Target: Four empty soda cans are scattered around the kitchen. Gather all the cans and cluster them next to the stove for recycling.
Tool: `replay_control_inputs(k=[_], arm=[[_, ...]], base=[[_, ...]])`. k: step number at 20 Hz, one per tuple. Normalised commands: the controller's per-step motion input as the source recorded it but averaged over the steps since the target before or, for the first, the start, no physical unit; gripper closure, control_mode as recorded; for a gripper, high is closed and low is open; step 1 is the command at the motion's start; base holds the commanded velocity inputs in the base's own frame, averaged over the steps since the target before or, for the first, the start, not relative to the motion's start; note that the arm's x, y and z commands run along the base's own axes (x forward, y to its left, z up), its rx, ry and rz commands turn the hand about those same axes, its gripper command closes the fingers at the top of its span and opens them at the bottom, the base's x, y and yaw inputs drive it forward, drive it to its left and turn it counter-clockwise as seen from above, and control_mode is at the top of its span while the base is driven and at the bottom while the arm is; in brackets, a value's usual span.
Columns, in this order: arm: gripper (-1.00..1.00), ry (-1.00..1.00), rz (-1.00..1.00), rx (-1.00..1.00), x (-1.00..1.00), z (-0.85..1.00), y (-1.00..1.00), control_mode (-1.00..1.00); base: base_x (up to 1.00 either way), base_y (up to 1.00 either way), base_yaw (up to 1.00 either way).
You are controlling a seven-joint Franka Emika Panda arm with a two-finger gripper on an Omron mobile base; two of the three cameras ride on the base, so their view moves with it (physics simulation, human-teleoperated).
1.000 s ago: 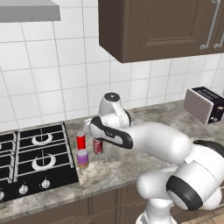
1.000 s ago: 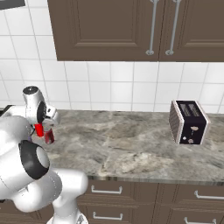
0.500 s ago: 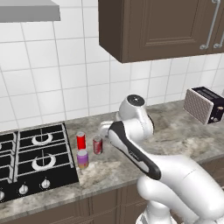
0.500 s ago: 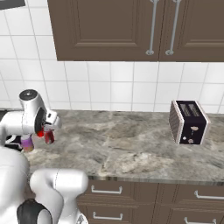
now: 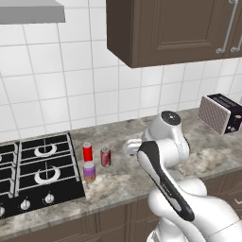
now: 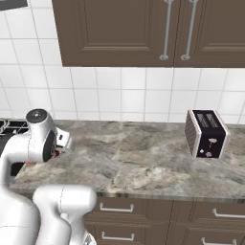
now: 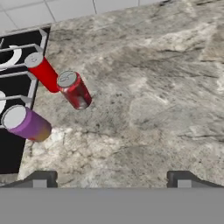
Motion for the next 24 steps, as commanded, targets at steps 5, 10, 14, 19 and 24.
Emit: replay_control_inputs(k=[5, 10, 14, 19, 24], arm=[[-1.0, 0.0, -0.02, -0.04, -0.89, 0.24, -0.04, -1.0], [-1.0, 0.0, -0.03, -0.03, -0.76, 0.14, -0.18, -1.0], [-1.0, 0.0, 0.0, -0.06, -0.41, 0.0, -0.29, -1.0], [-1.0, 0.02, 0.0, -0.05, -0.05, 0.02, -0.63, -1.0], [-1.0, 0.02, 0.0, -0.04, 0.01, -0.16, -0.46, -1.0]], base=[[0.0, 0.0, 0.0], [0.0, 0.0, 0.0], [0.0, 0.0, 0.0], [0.0, 0.0, 0.0], [0.0, 0.0, 0.0]])
